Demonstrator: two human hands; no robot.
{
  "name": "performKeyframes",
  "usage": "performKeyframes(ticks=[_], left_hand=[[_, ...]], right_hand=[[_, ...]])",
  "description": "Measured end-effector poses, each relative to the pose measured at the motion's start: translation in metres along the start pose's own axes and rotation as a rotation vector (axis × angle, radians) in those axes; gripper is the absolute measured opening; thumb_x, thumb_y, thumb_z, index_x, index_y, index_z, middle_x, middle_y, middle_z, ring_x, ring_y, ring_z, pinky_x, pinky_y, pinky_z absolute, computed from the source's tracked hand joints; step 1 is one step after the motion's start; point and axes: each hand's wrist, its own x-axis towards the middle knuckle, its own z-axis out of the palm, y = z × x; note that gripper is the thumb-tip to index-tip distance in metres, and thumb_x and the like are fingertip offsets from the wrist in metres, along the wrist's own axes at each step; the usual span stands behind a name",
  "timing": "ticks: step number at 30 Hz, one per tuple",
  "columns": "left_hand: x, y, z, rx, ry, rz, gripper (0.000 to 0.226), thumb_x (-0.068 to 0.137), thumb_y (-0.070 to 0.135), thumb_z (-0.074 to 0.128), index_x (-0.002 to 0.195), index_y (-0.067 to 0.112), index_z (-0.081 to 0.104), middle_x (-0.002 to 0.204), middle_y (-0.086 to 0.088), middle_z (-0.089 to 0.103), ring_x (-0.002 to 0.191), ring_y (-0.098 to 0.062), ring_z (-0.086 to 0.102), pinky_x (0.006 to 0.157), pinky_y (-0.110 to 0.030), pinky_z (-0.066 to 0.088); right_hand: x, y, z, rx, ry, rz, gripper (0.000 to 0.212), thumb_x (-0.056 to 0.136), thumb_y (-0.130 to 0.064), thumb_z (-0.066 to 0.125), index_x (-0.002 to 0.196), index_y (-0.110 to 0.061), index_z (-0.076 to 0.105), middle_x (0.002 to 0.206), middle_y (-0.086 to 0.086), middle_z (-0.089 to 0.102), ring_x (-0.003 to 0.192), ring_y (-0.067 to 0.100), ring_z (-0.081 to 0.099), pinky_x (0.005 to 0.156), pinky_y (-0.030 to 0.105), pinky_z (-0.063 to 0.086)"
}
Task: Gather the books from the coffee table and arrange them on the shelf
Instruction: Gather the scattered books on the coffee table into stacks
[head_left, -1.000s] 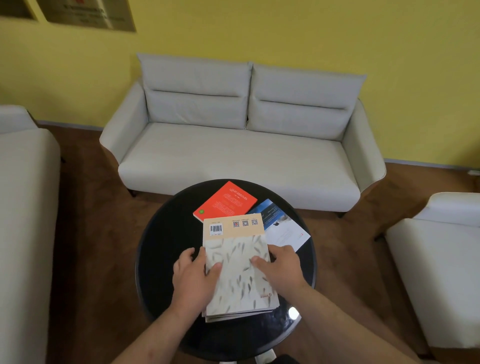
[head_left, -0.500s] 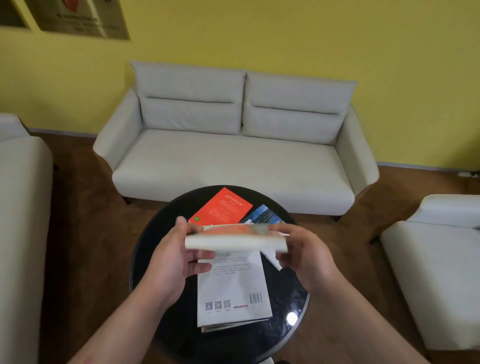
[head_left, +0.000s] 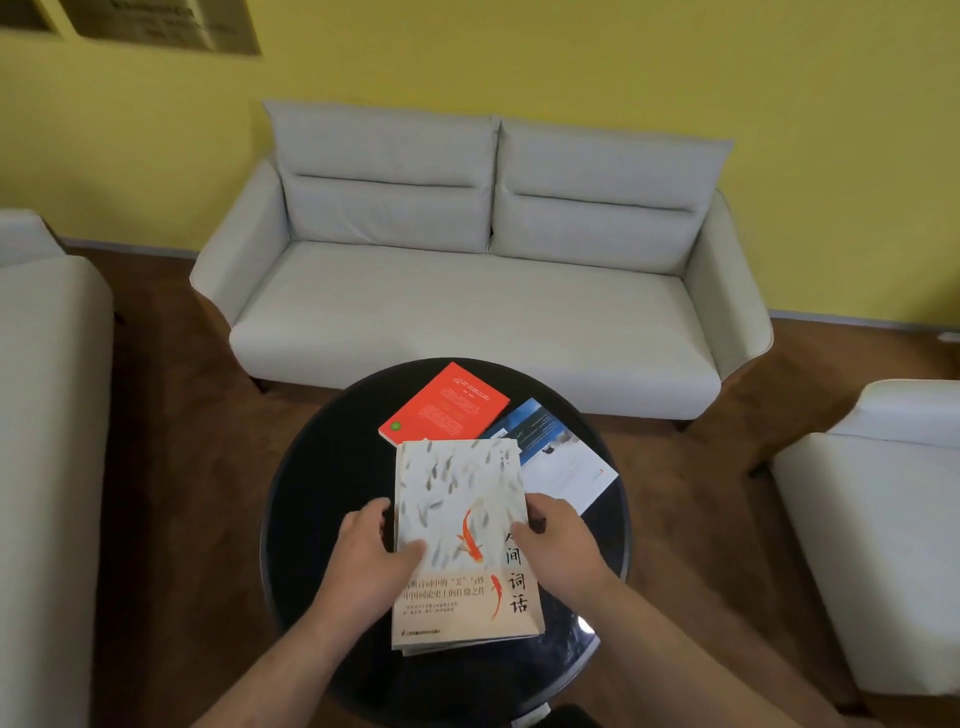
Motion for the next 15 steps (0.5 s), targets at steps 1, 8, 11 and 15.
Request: performKeyframes(ticks=[1,8,11,15], left_hand=[[0.003,-0.004,0.001,-0.058,-0.037,-0.005,0.067,0.090,0.045,0.060,0.149,0.027,0.035,0.148,-0.001,0.041,0.118,-0.016,0.059,0.061,-0.019,0.052],[0.009,-0.013,0.008,-0.100,-0.132,0.097,0.036,0.099,0.036,0.050,0.135,0.038,0.045,0.116,0.011,0.067,0.096,-0.007,0.070,0.074,-0.029,0.060],[0.019,-0.004,0.006,-0.264,-0.086,0.023,0.032,0.098,0.023,0.056,0.128,0.030,0.048,0.115,0.010,0.064,0.093,-0.006,0.068,0.070,-0.025,0.058],[0.080,-0.003,-0.008,-0.330,0.149,-0.081,0.045,0.099,0.035,0.050,0.140,0.019,0.045,0.134,-0.002,0.053,0.122,-0.020,0.053,0.105,-0.044,0.045]], right_hand=[[0.000,0.000,0.000,0.058,-0.029,0.016,0.022,0.101,-0.035,0.058,0.122,-0.032,0.062,0.116,-0.013,0.072,0.088,0.012,0.077,0.068,0.024,0.063],[-0.008,0.000,-0.001,0.291,-0.057,0.023,0.019,0.103,-0.026,0.057,0.110,-0.044,0.058,0.109,-0.016,0.074,0.090,0.009,0.077,0.069,0.025,0.062],[-0.005,0.003,-0.004,0.329,-0.040,0.053,0.014,0.103,-0.027,0.058,0.105,-0.041,0.059,0.112,-0.010,0.074,0.094,0.011,0.076,0.077,0.030,0.063],[0.023,0.011,-0.029,0.332,0.050,0.148,0.016,0.105,-0.027,0.053,0.099,-0.024,0.068,0.099,0.000,0.070,0.089,0.015,0.066,0.078,0.025,0.055]])
